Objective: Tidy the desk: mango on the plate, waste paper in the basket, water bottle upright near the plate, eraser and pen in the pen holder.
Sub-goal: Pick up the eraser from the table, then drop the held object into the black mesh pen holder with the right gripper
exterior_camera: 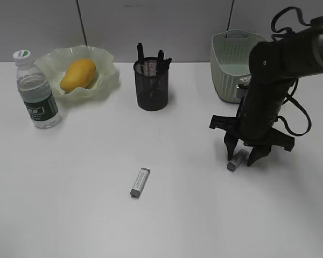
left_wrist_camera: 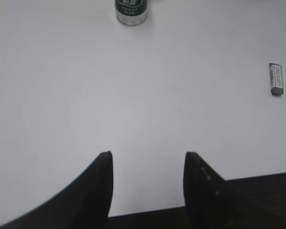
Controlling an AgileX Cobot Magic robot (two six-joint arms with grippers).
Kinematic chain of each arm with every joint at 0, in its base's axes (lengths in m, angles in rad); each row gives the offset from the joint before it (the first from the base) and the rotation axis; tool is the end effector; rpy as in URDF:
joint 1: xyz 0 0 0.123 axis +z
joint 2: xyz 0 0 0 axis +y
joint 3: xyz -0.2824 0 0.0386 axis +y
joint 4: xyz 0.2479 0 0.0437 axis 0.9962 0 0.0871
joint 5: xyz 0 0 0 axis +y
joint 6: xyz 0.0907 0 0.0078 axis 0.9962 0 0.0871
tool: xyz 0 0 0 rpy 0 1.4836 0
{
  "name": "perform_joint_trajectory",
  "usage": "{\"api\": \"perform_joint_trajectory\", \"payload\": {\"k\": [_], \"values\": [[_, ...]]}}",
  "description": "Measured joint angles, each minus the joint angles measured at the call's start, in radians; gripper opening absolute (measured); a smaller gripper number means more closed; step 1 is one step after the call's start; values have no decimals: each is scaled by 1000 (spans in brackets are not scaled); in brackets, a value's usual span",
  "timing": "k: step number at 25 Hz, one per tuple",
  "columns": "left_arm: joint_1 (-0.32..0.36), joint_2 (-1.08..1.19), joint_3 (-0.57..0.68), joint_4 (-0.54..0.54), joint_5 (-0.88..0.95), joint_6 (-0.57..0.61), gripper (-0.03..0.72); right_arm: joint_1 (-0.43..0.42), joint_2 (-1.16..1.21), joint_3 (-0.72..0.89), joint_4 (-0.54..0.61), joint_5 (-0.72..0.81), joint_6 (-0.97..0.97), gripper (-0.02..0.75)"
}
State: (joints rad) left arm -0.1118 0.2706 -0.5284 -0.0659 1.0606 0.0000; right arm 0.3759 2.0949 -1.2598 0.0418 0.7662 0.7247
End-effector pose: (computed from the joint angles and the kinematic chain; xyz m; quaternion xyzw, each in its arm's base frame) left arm 0.0345 -0.0091 0.2815 0.0481 0.9082 -0.0559 0.4120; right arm 0.3512 0.1414 0.1029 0.1878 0.9817 0.0275 0.0164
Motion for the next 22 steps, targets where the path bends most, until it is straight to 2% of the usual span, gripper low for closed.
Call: {"api": "perform_joint_trajectory", "payload": {"k": [4, 9, 15, 18, 22], "values": [[0, 0, 0, 0, 0, 0, 373, 0, 9, -2, -2, -4, 0, 320], [0, 0, 0, 0, 0, 0, 373, 0, 9, -3, -3, -7, -3, 175], [0, 0, 0, 0, 0, 0, 373, 0, 9, -7, 6, -8, -92, 172], [0, 0, 0, 0, 0, 0, 373, 0, 3, -38, 71, -9, -219, 172], [0, 0, 0, 0, 0, 0, 373, 9, -34, -160, 164, -11, -375, 172]]}}
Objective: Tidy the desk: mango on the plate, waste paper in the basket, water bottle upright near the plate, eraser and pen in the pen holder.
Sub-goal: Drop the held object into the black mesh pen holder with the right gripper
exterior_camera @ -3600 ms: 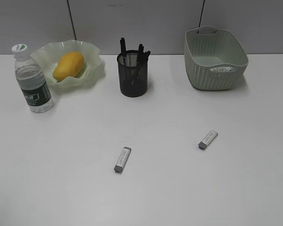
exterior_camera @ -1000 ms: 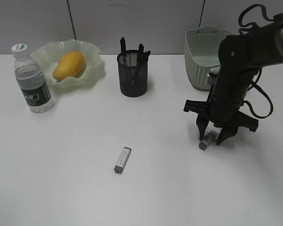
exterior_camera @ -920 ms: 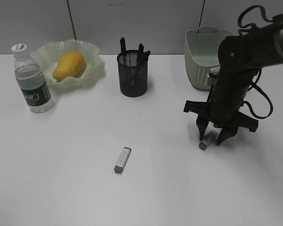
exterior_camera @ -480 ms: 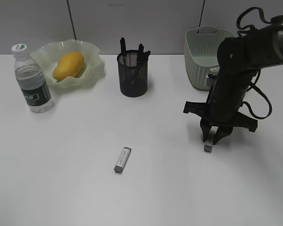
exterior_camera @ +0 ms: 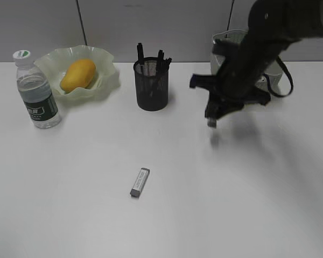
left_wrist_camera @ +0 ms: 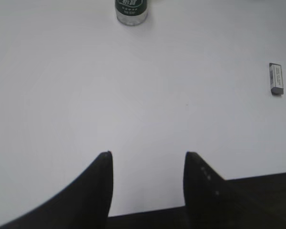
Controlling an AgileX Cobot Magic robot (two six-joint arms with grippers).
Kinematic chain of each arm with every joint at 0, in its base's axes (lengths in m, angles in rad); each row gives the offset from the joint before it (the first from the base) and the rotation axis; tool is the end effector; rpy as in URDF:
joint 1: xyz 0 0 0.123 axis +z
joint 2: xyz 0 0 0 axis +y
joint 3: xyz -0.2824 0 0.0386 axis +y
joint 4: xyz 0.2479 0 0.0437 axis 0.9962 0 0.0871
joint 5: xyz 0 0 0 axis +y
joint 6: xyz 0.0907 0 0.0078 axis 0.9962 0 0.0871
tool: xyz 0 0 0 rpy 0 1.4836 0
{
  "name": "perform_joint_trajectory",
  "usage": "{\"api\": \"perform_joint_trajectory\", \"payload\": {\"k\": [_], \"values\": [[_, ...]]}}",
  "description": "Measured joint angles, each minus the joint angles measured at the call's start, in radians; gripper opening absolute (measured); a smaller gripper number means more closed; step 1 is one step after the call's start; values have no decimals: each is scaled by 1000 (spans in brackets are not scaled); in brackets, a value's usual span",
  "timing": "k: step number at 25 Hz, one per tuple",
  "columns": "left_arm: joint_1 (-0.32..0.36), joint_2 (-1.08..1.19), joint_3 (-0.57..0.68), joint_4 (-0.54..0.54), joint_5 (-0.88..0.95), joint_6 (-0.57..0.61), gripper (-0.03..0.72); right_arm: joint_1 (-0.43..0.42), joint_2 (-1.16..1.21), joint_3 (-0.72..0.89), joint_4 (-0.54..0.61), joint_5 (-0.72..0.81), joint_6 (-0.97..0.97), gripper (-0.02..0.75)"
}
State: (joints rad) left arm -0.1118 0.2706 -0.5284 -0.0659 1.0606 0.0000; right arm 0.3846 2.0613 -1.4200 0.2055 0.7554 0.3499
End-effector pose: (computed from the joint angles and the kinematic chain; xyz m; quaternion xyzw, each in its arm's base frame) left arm 0.0345 -0.0091 0.2815 0.0481 0.9082 -0.0559 0.4120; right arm 0.3808 0.1679 0.1538 0.0478 0.9872 0.1207 0.0924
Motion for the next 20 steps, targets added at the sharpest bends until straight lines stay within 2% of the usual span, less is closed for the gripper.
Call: {"api": "perform_joint_trajectory", "payload": {"k": [4, 9, 14, 20], "values": [[0, 0, 0, 0, 0, 0, 373, 38, -10, -194, 28, -27, -69, 172], [0, 0, 0, 0, 0, 0, 373, 108, -12, -361, 32, -215, -168, 172], [0, 0, 0, 0, 0, 0, 373, 135, -6, -374, 16, -403, -180, 172], [0, 0, 0, 0, 0, 0, 373, 140, 71, -376, -18, -499, -201, 172]]}}
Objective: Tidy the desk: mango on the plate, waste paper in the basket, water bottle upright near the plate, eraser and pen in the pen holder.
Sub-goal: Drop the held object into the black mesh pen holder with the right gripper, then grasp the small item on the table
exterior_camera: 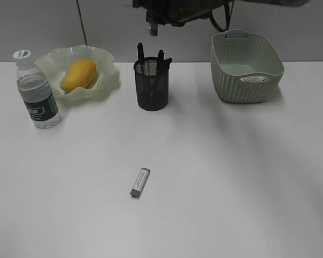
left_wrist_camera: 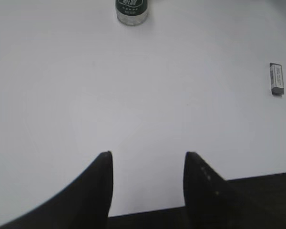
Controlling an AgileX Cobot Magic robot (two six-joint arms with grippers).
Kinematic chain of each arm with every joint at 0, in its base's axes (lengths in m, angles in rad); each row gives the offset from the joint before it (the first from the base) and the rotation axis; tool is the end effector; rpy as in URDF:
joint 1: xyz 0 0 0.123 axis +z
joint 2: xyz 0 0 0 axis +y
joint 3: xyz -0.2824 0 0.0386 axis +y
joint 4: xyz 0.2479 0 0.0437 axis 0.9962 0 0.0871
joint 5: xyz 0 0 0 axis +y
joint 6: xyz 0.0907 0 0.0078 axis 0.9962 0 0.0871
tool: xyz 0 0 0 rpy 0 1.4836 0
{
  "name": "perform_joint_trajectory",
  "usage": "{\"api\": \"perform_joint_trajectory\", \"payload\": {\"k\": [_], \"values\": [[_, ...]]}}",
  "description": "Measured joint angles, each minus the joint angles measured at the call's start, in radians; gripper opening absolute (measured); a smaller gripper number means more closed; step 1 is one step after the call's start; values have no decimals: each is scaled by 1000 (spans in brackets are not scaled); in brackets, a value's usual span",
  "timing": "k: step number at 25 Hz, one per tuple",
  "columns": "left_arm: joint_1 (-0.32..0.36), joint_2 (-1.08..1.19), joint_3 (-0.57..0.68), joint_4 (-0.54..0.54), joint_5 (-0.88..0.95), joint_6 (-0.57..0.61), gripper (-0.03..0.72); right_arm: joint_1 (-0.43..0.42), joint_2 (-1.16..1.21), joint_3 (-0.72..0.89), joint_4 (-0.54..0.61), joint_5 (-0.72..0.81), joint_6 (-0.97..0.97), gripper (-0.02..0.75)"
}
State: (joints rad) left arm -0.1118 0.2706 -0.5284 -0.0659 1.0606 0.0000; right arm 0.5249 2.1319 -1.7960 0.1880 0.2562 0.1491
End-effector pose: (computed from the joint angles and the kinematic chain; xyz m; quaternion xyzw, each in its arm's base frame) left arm 0.0345 -0.0091 0.2815 0.0481 0.9082 -0.0559 0.4120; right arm 0.4401 0.2599 0.2574 -0.0952 0.8548 0.2301 0.4553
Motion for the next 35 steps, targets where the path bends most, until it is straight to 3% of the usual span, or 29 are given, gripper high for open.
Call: {"api": "perform_joint_trajectory", "payload": {"k": [10, 17, 22, 26, 35], "values": [[0, 0, 0, 0, 0, 0, 373, 4, 138, 0, -1, -42, -28, 185], [0, 0, 0, 0, 0, 0, 373, 5, 149, 0, -2, -49, -51, 453], [0, 0, 0, 0, 0, 0, 373, 5, 135, 0, -6, -9, -55, 487], [0, 0, 0, 0, 0, 0, 373, 5, 80, -29, -42, 167, -83, 489], [0, 0, 0, 0, 0, 0, 363, 6, -15, -56, -235, 686, -149, 456]]}}
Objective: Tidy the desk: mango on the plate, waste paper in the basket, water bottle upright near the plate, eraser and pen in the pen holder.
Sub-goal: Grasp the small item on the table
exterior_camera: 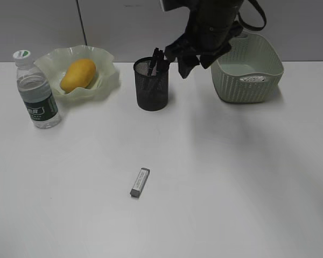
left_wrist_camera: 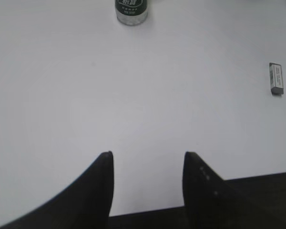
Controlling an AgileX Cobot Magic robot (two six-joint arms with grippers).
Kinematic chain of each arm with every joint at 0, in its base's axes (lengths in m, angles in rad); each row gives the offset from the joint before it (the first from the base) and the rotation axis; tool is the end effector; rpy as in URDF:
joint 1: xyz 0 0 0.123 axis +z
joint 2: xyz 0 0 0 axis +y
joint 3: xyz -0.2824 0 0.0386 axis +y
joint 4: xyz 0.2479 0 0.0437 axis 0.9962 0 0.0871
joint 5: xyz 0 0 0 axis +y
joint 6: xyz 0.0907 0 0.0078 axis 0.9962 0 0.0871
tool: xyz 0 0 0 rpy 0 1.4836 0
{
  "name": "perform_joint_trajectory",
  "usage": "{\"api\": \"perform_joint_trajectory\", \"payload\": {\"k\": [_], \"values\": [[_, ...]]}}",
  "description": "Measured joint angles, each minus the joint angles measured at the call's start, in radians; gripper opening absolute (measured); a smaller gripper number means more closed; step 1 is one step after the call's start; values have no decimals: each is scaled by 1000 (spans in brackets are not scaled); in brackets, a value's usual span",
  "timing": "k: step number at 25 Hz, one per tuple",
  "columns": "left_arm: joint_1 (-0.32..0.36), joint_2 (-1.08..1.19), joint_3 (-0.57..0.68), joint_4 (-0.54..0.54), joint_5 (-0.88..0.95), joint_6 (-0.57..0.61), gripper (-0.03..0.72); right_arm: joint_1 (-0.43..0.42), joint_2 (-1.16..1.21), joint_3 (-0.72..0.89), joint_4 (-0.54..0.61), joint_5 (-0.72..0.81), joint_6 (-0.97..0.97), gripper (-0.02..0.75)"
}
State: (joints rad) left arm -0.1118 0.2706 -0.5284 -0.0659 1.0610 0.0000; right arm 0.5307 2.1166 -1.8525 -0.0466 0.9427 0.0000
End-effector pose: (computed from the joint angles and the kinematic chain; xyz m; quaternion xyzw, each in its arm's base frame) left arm 0.0345 -0.0091 0.2815 0.0481 0.9083 -0.0559 0.4118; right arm 0.4070 0.2349 0.2399 -0.2643 0.9379 0.0380 0.2214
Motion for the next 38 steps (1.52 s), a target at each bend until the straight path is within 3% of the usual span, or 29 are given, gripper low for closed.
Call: {"api": "perform_joint_trajectory", "payload": {"k": [9, 16, 25, 38], "values": [[0, 0, 0, 0, 0, 0, 358, -25, -63, 0, -40, 223, -10, 428], [0, 0, 0, 0, 0, 0, 352, -101, -213, 65, -10, 260, -12, 426], [0, 0, 0, 0, 1, 0, 351, -199, -587, 378, -2, 195, -12, 424], [0, 0, 0, 0, 1, 0, 351, -204, -1183, 864, 10, 68, 54, 425]]}}
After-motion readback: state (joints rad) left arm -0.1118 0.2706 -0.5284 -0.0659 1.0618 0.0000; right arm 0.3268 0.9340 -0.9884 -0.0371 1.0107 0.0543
